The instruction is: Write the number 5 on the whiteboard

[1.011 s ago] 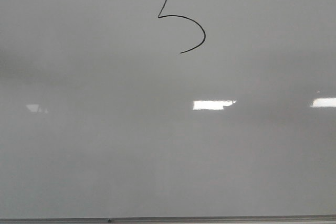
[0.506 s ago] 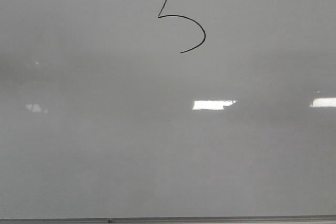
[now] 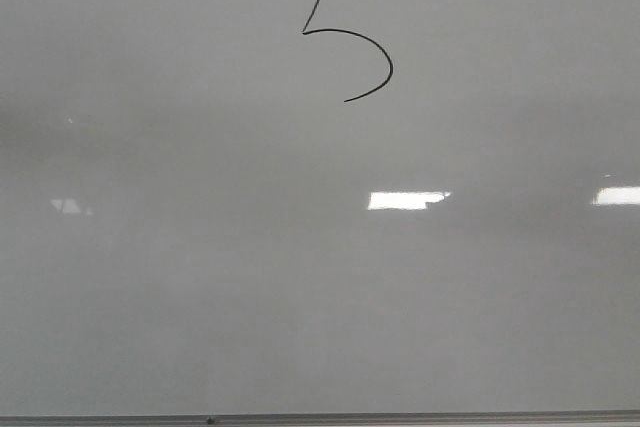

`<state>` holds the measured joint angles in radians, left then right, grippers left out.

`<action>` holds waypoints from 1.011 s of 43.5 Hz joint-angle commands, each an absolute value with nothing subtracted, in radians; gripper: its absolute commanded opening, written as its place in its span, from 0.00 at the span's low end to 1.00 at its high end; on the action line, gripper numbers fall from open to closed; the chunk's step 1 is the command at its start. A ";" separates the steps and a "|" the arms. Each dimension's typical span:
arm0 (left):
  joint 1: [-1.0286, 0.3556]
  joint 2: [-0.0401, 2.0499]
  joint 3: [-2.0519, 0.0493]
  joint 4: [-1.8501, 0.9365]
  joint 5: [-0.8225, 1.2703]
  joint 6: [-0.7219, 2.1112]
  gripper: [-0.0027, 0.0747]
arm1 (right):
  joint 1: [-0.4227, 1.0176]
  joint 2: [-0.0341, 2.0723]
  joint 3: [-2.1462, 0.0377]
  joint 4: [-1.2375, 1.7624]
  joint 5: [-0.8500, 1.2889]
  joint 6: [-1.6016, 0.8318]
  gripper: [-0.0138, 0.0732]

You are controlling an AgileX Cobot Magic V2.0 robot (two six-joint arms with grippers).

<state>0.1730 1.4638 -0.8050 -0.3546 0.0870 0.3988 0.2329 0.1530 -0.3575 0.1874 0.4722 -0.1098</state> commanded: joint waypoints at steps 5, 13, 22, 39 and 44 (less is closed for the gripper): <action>0.172 1.374 -0.832 -0.358 0.039 0.394 0.82 | 0.228 0.164 -0.381 0.192 0.396 -0.106 0.09; 0.170 1.231 -0.827 -0.358 0.094 0.404 0.82 | 0.228 0.164 -0.381 0.192 0.397 -0.106 0.09; 0.170 1.026 -0.794 -0.358 0.137 0.406 0.80 | 0.228 0.164 -0.381 0.192 0.388 -0.106 0.09; 0.170 0.543 -0.512 -0.367 0.145 0.406 0.19 | 0.228 0.164 -0.381 0.192 0.385 -0.106 0.09; 0.170 0.417 -0.444 -0.369 0.145 0.406 0.01 | 0.228 0.164 -0.381 0.192 0.385 -0.106 0.09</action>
<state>0.1730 0.4823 -0.4557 -0.3530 0.2135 0.4048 0.2329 0.1530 -0.3575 0.1874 0.4706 -0.1098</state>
